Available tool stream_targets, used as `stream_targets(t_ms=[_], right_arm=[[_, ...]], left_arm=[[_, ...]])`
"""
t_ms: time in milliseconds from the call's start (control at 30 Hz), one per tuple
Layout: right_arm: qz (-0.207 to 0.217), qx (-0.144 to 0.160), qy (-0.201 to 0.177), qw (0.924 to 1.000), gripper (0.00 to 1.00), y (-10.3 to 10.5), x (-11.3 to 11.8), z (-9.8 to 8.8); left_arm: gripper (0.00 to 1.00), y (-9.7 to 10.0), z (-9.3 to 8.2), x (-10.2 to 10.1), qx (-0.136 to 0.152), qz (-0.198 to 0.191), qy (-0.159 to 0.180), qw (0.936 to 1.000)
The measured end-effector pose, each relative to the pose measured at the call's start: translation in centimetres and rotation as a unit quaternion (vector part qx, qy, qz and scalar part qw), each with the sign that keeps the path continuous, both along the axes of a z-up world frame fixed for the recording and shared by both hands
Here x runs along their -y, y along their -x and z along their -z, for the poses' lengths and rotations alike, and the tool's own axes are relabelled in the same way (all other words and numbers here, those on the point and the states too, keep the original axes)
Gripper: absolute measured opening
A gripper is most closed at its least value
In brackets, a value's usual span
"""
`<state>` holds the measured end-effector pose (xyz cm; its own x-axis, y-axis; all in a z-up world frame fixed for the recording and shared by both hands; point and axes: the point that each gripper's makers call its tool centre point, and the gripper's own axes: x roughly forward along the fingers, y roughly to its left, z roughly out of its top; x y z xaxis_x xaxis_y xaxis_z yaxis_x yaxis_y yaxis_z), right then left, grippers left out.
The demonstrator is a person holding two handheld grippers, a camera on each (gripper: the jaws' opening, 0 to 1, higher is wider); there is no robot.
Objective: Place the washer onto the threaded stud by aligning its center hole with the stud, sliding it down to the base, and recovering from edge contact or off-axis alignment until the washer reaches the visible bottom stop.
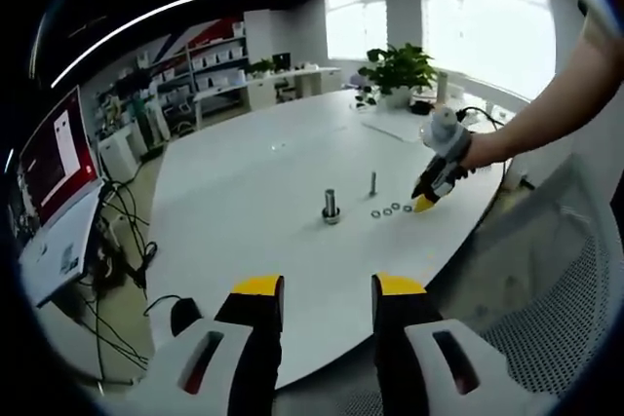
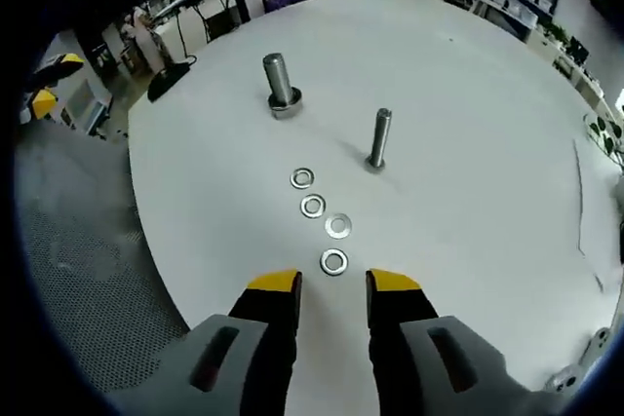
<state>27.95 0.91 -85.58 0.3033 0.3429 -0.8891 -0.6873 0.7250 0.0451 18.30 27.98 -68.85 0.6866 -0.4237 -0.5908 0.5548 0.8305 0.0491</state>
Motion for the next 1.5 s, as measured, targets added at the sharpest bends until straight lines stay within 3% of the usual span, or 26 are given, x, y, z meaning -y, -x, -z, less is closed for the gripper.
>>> stream_targets(t_ms=[400,633,800,1033,1500], right_arm=[[-0.048,-0.016,0.027,0.9984,0.24,0.0,-0.2,1.1],[-0.060,-0.034,0.021,0.9974,0.23,0.0,-0.3,1.0],[-0.092,-0.059,0.047,0.9929,0.22,0.1,-0.3,1.1],[-0.130,-0.043,0.083,0.9872,0.19,-0.1,-0.5,1.2],[-0.178,-0.070,0.133,0.9725,0.18,-0.4,-0.7,1.5]], left_arm=[[0.34,0.1,0.0,0.1,0.001,0.004,-0.003,1.0000],[0.34,0.1,0.0,0.1,0.000,0.002,-0.003,1.0000],[0.33,0.1,0.1,0.1,-0.001,0.003,-0.006,1.0000],[0.33,0.0,0.0,0.0,0.002,0.001,-0.005,1.0000],[0.33,0.1,0.3,0.0,-0.001,0.005,-0.016,0.9999]])
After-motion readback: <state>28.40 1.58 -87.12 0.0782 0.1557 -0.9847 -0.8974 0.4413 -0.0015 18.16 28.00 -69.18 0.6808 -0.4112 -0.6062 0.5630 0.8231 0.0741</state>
